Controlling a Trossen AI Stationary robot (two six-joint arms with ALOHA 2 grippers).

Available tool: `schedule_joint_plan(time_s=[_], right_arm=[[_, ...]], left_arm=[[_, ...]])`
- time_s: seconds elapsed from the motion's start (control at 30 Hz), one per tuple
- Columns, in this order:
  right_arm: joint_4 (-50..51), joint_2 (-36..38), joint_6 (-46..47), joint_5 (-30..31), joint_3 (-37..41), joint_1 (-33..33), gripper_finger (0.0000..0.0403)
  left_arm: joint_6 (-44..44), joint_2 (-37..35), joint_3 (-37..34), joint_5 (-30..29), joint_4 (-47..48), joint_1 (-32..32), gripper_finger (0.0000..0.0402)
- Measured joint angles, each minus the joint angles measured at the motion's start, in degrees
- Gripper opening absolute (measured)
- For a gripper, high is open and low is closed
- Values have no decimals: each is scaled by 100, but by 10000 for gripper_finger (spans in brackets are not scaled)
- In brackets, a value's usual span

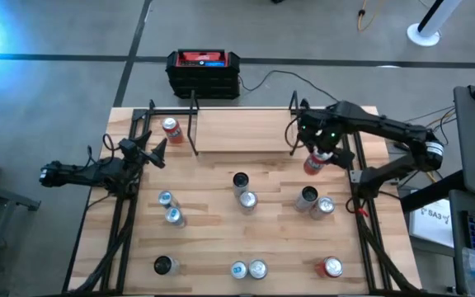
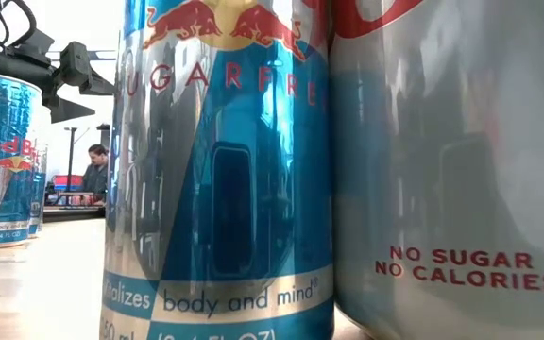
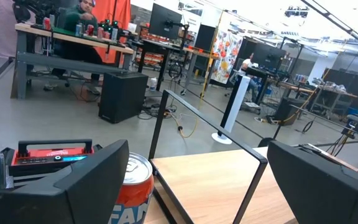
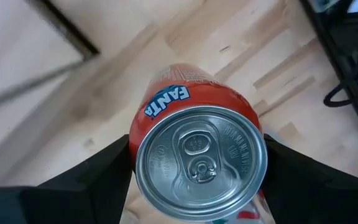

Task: Place canned beverage on shelf
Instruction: Put the top right red soda can on the shelf

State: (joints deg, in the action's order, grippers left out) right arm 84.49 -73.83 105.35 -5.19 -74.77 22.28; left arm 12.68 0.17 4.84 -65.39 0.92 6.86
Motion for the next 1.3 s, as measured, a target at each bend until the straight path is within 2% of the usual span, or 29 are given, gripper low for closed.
schedule_joint_plan(time_s=[0.4, 0.73, 1.07, 1.3], right_arm=[[-160, -886, -837, 22, -730, -595, 280], [-46, -2039, -1689, 94, -1950, -623, 280], [141, -2776, -1793, 786, -3314, -295, 282], [408, -3514, -2001, 859, -4122, 246, 282]], left_arm=[[0, -1, 0, 0, -1, 0, 368], [0, 0, 0, 0, 0, 0, 368], [-1, -1, 0, 1, 1, 0, 368], [1, 0, 0, 0, -1, 0, 368]])
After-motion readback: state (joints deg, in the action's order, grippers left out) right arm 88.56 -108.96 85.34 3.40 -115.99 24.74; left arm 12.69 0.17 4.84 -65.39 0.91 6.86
